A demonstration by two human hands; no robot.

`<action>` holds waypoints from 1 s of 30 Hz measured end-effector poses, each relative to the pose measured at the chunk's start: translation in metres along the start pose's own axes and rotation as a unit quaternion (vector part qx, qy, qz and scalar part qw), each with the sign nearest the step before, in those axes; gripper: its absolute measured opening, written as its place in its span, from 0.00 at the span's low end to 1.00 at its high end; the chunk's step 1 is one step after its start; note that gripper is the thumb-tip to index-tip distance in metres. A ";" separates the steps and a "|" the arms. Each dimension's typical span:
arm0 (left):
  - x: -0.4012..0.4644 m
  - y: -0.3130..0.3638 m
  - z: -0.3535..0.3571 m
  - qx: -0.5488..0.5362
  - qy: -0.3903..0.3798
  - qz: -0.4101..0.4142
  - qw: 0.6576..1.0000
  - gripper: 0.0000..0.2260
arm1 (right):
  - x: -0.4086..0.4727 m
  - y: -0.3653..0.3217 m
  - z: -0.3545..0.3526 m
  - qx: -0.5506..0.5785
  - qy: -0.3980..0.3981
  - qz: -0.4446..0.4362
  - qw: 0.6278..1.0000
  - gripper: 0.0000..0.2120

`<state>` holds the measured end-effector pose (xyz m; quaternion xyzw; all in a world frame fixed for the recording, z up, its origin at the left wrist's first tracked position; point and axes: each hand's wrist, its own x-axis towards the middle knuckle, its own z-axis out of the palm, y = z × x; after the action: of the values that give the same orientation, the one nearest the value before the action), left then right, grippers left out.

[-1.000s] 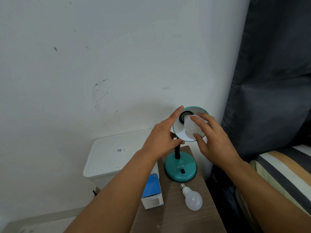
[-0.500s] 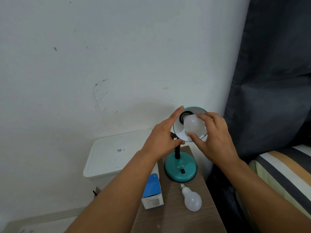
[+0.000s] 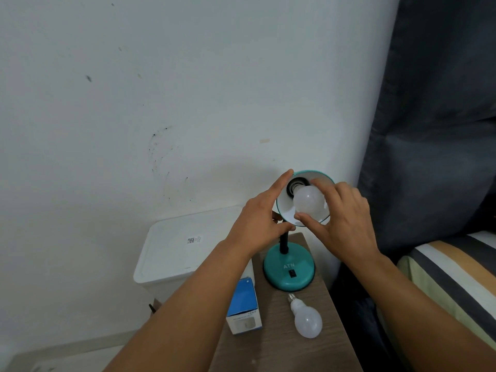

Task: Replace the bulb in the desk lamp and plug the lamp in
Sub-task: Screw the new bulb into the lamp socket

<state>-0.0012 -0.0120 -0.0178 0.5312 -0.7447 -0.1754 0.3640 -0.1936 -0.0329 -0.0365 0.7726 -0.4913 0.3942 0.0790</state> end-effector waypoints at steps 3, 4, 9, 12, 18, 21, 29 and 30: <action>0.000 -0.001 -0.001 -0.002 0.000 -0.002 1.000 0.46 | -0.001 0.000 0.000 -0.019 -0.007 -0.004 1.000 0.29; 0.000 0.000 -0.001 0.000 0.000 -0.002 1.000 0.45 | 0.000 -0.001 0.000 -0.023 -0.007 0.012 1.000 0.29; 0.000 0.000 0.001 -0.001 -0.004 -0.012 1.000 0.47 | 0.006 -0.009 -0.002 -0.033 -0.030 0.087 0.995 0.33; 0.000 -0.001 0.000 -0.010 -0.004 -0.008 1.000 0.46 | 0.003 -0.011 -0.005 0.030 -0.033 0.052 0.998 0.31; 0.000 -0.001 0.000 -0.013 -0.001 -0.007 1.000 0.46 | -0.002 -0.005 -0.007 0.080 -0.069 0.024 0.994 0.32; -0.001 0.001 0.001 -0.009 -0.002 -0.008 1.000 0.46 | -0.003 -0.004 -0.010 0.046 -0.064 0.046 0.996 0.29; -0.002 0.002 -0.001 -0.005 0.000 -0.011 1.000 0.45 | -0.007 -0.009 -0.008 0.018 -0.069 0.056 0.996 0.35; -0.002 0.002 -0.001 -0.008 0.000 -0.011 1.000 0.45 | -0.008 -0.009 -0.008 0.022 -0.070 0.050 0.996 0.34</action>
<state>-0.0016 -0.0086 -0.0164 0.5369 -0.7371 -0.1850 0.3663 -0.1919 -0.0191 -0.0339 0.7745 -0.5247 0.3531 0.0081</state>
